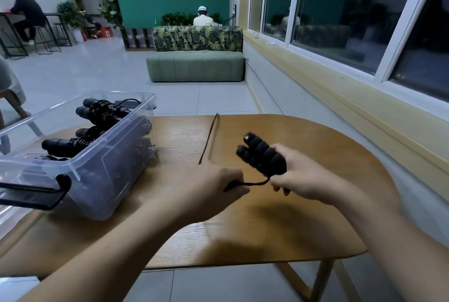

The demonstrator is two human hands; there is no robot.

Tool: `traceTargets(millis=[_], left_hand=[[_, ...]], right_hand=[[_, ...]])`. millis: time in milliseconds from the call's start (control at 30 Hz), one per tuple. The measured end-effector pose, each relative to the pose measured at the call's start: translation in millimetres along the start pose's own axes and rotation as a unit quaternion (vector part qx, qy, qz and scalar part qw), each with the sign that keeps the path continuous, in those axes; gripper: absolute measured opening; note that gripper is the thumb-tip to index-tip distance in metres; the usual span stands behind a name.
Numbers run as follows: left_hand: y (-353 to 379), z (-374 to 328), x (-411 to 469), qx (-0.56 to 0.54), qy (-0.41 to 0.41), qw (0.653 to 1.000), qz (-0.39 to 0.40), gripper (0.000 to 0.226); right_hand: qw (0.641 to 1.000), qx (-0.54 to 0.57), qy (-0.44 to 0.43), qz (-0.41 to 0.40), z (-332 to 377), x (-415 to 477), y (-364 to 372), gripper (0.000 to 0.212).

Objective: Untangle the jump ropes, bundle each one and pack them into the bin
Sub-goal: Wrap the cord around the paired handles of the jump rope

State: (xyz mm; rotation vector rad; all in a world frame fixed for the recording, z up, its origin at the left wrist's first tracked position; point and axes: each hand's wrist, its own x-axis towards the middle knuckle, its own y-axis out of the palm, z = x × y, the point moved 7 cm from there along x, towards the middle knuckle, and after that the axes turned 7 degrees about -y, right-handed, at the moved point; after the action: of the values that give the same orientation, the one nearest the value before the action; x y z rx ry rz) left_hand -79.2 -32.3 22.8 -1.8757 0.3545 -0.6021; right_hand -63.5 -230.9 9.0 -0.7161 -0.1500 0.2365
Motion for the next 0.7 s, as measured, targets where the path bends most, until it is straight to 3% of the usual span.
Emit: traceTargets(millis=[100,233,367,533,633,700], left_hand=[[-6.5,5.7,-2.1,-0.03,0.016,0.999,-0.023,0.033],[-8.0,6.3,-1.7,-0.092,0.03,0.995,-0.024,0.029],[0.7,14.0,-0.6,-0.199,0.017,0.979,0.037,0.031],[15.8,24.1,3.8,-0.376,-0.034,0.922,0.09,0.046],[25.5,30.9,7.7,-0.334,-0.046,0.94,0.061,0.021],[31.5,32.2,10.7,-0.34,-0.073,0.936,0.047,0.025]], right_hand=[[0.99,-0.089,0.014,0.107,-4.0,-4.9,22.2,0.035],[0.957,-0.154,-0.02,0.247,15.5,-27.1,56.6,0.04],[0.938,-0.075,-0.019,0.337,41.3,-56.3,74.6,0.046],[0.949,0.088,-0.05,0.298,59.3,-64.1,53.4,0.041],[0.947,0.189,-0.059,0.253,62.0,-61.7,40.3,0.047],[0.949,0.236,-0.06,0.2,60.6,-56.9,29.2,0.05]])
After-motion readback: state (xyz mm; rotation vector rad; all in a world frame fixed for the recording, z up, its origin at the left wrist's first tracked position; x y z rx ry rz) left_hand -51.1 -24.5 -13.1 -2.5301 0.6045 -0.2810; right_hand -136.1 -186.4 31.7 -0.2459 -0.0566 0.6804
